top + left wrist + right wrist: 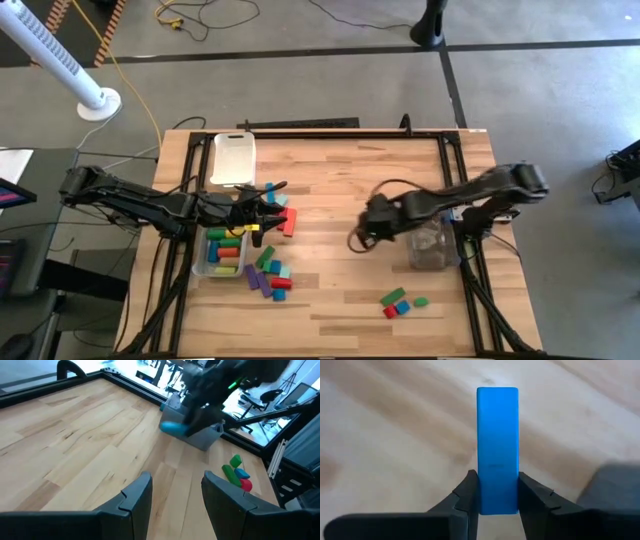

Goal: Sort blocks by size
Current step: Put the blue rectangular block into the black bin

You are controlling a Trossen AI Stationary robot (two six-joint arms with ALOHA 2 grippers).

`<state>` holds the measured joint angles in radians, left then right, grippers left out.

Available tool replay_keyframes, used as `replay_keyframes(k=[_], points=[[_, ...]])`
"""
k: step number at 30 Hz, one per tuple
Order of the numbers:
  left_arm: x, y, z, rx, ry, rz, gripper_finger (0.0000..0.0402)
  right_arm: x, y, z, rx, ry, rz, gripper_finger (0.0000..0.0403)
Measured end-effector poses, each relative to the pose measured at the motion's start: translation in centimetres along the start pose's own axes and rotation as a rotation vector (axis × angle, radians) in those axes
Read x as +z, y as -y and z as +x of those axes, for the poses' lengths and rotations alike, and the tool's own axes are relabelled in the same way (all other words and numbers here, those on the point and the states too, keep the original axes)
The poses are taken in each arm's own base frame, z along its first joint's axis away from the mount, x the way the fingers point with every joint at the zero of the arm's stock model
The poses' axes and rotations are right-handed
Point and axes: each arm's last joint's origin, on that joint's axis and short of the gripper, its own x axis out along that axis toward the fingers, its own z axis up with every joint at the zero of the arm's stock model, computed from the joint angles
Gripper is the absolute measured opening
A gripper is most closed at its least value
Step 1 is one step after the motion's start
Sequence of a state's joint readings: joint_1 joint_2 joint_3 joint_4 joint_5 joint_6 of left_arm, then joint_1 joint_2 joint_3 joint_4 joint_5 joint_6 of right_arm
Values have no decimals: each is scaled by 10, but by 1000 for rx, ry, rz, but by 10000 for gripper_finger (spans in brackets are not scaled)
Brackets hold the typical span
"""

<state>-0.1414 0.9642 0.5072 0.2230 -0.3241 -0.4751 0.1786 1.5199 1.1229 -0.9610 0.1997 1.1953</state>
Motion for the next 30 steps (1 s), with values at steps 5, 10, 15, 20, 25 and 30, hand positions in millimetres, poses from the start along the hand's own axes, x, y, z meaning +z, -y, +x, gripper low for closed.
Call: replay_keyframes(k=[5, 10, 15, 20, 25, 30], points=[[2, -4, 1, 18, 7, 11, 163, -21, 29, -55, 54, 43, 28, 127], [5, -9, 3, 47, 19, 8, 163, -47, 71, -92, -16, 4, 21, 127], [7, -14, 4, 71, 29, 2, 163, -64, 98, -111, -37, -28, 11, 127], [8, -16, 4, 76, 30, -1, 163, -75, 105, -115, -66, -51, -14, 127], [8, -16, 4, 74, 29, -1, 163, -88, 107, -91, -122, -125, 26, 133], [8, -16, 4, 74, 29, -1, 163, -99, 103, -59, -84, -160, 63, 133]])
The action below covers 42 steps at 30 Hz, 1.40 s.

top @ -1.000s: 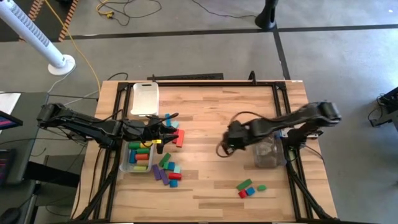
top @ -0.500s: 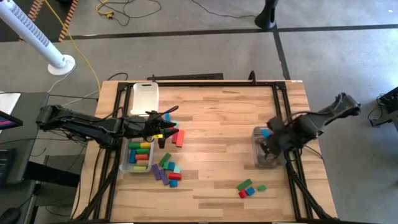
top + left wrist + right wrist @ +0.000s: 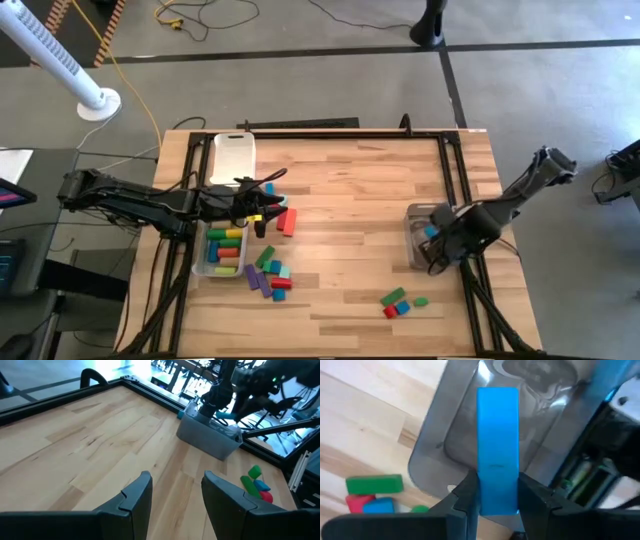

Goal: Sort blocks by size
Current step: Put the blue rectangular block into the black bin, then put the dark green rectangular block into the black bin

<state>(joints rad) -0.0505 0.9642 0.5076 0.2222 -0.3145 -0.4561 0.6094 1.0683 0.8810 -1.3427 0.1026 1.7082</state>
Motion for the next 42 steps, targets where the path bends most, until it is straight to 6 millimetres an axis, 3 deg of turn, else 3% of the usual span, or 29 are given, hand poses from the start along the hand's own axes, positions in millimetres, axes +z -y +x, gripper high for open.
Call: replay_keyframes(k=[3, 8, 21, 25, 35, 42], points=[[0, 0, 0, -6, -3, -1, 163, -1, -1, 12, 10, -2, 37, 133], [0, 1, 0, -25, -12, -9, 163, -3, 2, 14, -6, 1, 59, 140], [-2, 1, 0, -49, -41, -8, 163, -5, 3, 14, -15, 10, 73, 245], [-6, 1, 0, -72, -91, 2, 163, -3, 0, 10, 18, 50, 62, 247], [-19, -4, -2, -95, -265, 30, 163, 4, -16, -21, 203, 252, -67, 248], [-45, -19, -3, 49, -524, 19, 159, 10, -43, -21, 349, 325, -168, 248]])
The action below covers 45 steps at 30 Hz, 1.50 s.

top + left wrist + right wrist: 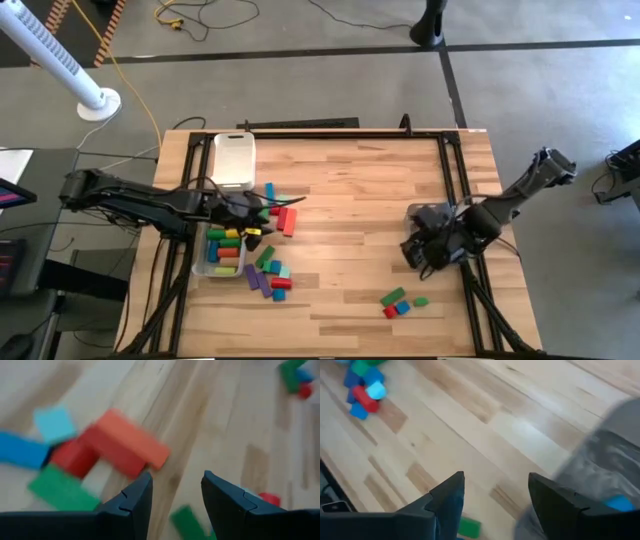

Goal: Sort blocks by size
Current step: Put the dark green rectangular block into the black bin

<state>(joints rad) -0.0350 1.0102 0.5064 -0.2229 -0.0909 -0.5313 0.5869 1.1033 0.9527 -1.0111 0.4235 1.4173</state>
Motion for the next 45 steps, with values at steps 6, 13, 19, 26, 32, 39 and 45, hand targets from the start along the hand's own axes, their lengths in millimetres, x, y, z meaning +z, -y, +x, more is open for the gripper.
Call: replay_keyframes(k=[6, 13, 19, 26, 32, 39, 45], points=[[-5, -3, 21, 20, -118, -44, 157, 9, -18, 26, 5, 34, -78, 248], [8, 4, 38, 125, -254, 17, 157, 13, -34, 49, 36, 32, -158, 248], [33, 13, 31, 276, -312, 138, 157, 13, -36, 53, 36, 32, -160, 248], [44, 1, 27, 312, -371, 160, 157, 13, -35, 51, 41, 36, -193, 248], [49, -9, 27, 253, -400, 127, 157, 7, -37, 49, 58, 10, -308, 248], [55, -4, 25, 155, -410, 111, 157, -23, -33, 50, 110, -172, -563, 248], [79, 8, 16, 113, -332, 147, 157, -48, -32, 49, 130, -223, -726, 248]])
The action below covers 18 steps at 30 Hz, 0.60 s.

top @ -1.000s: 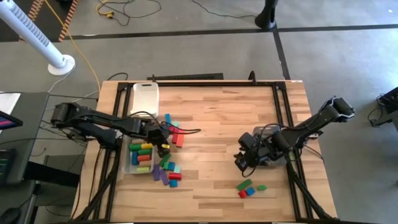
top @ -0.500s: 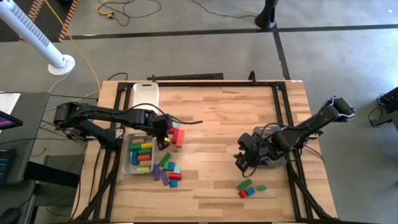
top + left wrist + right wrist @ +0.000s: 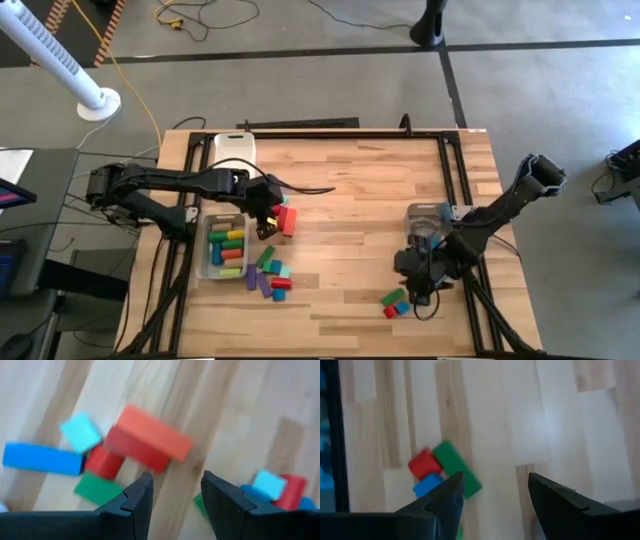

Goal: Sort blocks by size
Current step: Put the dark green rectangular block into the black bin

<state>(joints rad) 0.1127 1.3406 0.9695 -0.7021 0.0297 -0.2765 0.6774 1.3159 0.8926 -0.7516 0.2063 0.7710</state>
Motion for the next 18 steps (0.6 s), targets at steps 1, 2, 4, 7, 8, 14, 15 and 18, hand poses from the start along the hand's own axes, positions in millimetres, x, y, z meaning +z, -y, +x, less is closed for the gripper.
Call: replay_keyframes(k=[1, 2, 4, 7, 8, 14, 15, 18], points=[[5, 2, -5, -7, 22, 17, 157, -2, -2, 2, -8, -13, -18, 248], [11, 4, -11, -13, 46, 34, 157, -4, -2, 3, -14, -22, -28, 248], [23, 7, -23, -10, 101, 62, 157, -4, -4, 7, -26, -35, -37, 248], [39, 11, -43, 21, 179, 103, 157, -5, -5, 13, -42, -52, -42, 248], [43, 12, -49, 31, 200, 116, 157, -5, -5, 15, -46, -55, -43, 248], [59, 16, -71, 53, 291, 159, 157, -8, -10, 25, -43, -104, -55, 248], [59, 16, -72, 53, 295, 161, 157, -9, -11, 27, -37, -116, -59, 248], [59, 16, -73, 55, 292, 172, 157, -12, -17, 35, -17, -148, -75, 248]])
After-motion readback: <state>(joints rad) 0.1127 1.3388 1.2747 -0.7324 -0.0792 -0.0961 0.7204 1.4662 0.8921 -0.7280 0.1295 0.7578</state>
